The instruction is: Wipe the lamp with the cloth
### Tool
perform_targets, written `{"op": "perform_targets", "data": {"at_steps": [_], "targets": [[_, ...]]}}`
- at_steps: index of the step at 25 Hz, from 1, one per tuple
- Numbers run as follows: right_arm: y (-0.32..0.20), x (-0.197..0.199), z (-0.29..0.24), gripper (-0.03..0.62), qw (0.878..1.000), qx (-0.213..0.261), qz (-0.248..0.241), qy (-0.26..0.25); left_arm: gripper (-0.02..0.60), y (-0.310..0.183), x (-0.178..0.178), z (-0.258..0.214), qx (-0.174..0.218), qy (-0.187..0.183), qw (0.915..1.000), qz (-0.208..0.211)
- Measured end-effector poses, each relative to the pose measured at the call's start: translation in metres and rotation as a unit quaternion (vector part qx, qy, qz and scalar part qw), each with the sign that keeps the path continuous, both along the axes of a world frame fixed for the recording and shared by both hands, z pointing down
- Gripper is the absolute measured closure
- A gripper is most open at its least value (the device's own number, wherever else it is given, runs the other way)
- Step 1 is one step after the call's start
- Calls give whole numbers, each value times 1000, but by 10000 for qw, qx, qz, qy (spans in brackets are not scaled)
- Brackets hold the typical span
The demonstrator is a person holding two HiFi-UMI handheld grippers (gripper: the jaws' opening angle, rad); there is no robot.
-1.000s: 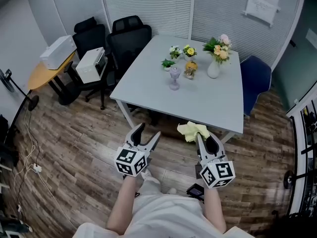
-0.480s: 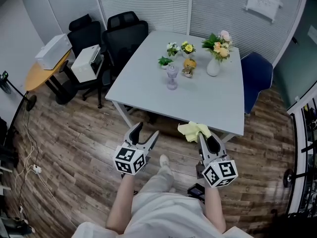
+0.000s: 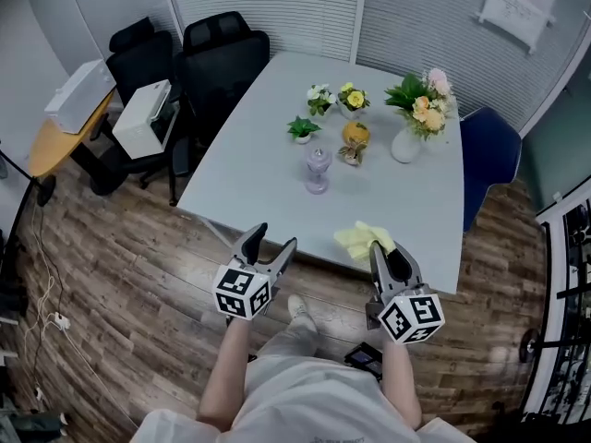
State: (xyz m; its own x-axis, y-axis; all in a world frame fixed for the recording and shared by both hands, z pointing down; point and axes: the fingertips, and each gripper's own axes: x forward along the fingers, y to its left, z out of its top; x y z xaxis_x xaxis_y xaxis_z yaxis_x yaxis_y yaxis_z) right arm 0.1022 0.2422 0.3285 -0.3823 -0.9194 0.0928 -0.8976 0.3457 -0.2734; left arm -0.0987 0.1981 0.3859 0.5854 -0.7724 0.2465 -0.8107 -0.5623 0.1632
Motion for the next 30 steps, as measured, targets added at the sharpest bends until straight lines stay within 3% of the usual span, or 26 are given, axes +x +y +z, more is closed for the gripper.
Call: {"op": "perform_targets", "data": {"at_steps": [6,12,19,30], "targets": [[-97,-5,-2,493,9995,166,49,253,282,-94,15,27,-374,-90,9985,388],[-168,-5,12,493,9998,-128,98,115,278,-155,25,57,-629,-286,9942,825],[-220,-10,28,493,9989,-393,174,196,275,-194,27,84,-841,-338,9877,1275],[-253,-15,-1,494,9995,-129,-57,279,275,-216,43,104,-902,-475,9776,1841]]}}
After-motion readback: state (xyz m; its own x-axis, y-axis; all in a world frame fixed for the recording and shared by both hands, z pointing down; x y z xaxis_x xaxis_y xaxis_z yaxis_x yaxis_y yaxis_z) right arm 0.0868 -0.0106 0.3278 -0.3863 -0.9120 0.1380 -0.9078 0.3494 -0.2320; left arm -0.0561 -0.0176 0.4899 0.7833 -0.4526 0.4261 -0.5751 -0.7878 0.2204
